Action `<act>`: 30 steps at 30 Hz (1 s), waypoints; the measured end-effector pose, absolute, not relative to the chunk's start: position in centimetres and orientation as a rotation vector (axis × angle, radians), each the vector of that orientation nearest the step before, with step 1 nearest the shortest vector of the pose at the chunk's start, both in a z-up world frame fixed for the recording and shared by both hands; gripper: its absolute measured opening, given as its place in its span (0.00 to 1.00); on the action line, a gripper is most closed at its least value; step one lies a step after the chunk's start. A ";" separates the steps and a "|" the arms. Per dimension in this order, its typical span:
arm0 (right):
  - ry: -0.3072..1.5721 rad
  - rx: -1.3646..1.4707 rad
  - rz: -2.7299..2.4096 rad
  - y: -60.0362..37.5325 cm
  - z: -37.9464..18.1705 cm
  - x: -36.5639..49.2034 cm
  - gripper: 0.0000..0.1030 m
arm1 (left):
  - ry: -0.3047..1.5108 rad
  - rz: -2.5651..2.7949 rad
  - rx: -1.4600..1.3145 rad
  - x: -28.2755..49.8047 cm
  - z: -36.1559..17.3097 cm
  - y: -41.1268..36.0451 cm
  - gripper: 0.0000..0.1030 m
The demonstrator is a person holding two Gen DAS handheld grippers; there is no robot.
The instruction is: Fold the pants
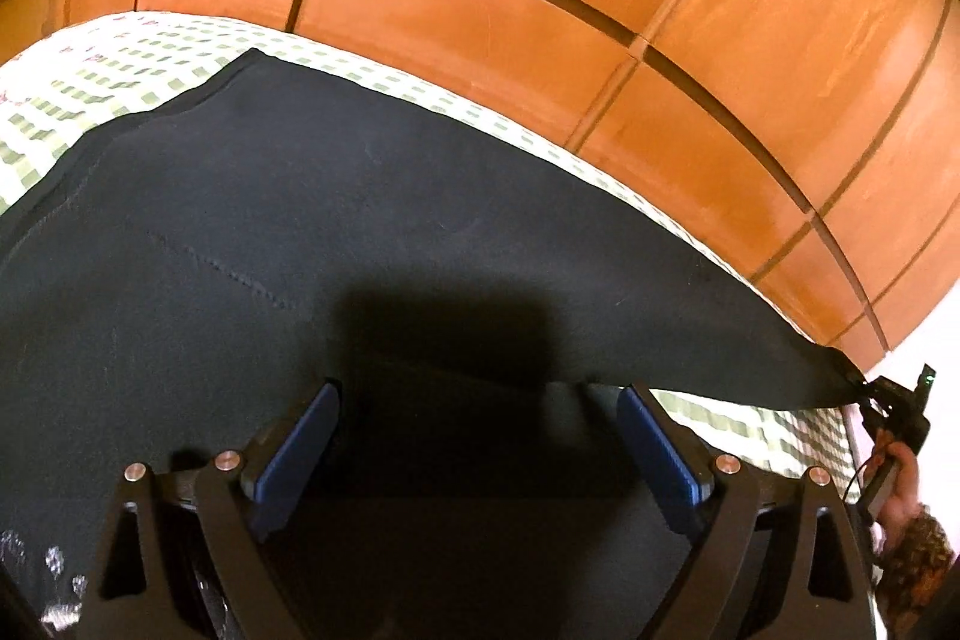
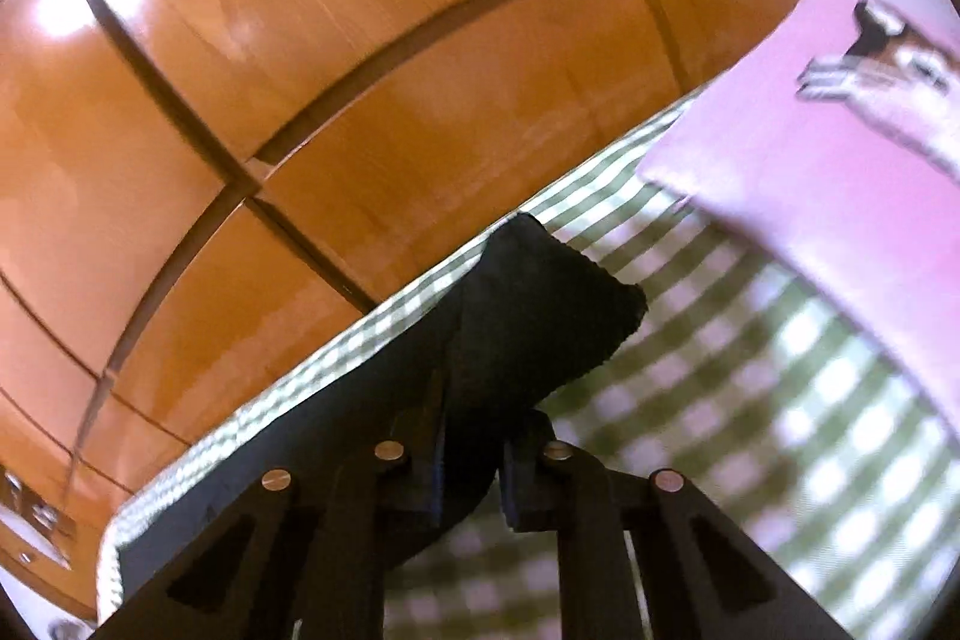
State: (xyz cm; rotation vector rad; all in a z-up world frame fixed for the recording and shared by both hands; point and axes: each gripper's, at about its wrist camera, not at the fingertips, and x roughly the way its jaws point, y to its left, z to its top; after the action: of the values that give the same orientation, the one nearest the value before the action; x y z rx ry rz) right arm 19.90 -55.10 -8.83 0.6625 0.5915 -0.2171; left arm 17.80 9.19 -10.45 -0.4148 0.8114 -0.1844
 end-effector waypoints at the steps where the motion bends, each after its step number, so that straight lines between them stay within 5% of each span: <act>1: 0.594 0.655 -0.223 -55.7 -9.0 19.4 0.12 | 0.815 -0.192 -0.405 17.6 -10.3 9.0 0.91; 8: 0.668 0.780 -0.323 -58.2 -12.7 14.8 0.13 | 0.811 -0.257 -0.308 16.0 -9.1 7.2 0.91; 12: 0.693 0.883 -0.374 -58.4 -14.2 13.7 0.25 | 0.790 -0.239 -0.316 16.5 -7.8 7.5 0.92; 21: 0.619 0.605 -0.387 -52.3 -8.9 13.3 0.32 | 0.765 -0.073 -0.273 22.4 -7.2 8.2 0.92; 30: 0.742 0.420 -0.271 -45.8 -11.3 18.3 0.32 | 0.821 0.045 -0.207 25.5 -10.9 7.9 0.91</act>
State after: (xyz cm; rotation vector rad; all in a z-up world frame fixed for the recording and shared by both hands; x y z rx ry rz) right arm 18.35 -45.84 -11.33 0.4198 0.7417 -0.2706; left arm 25.47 7.89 -10.92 -0.2066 0.8214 0.0447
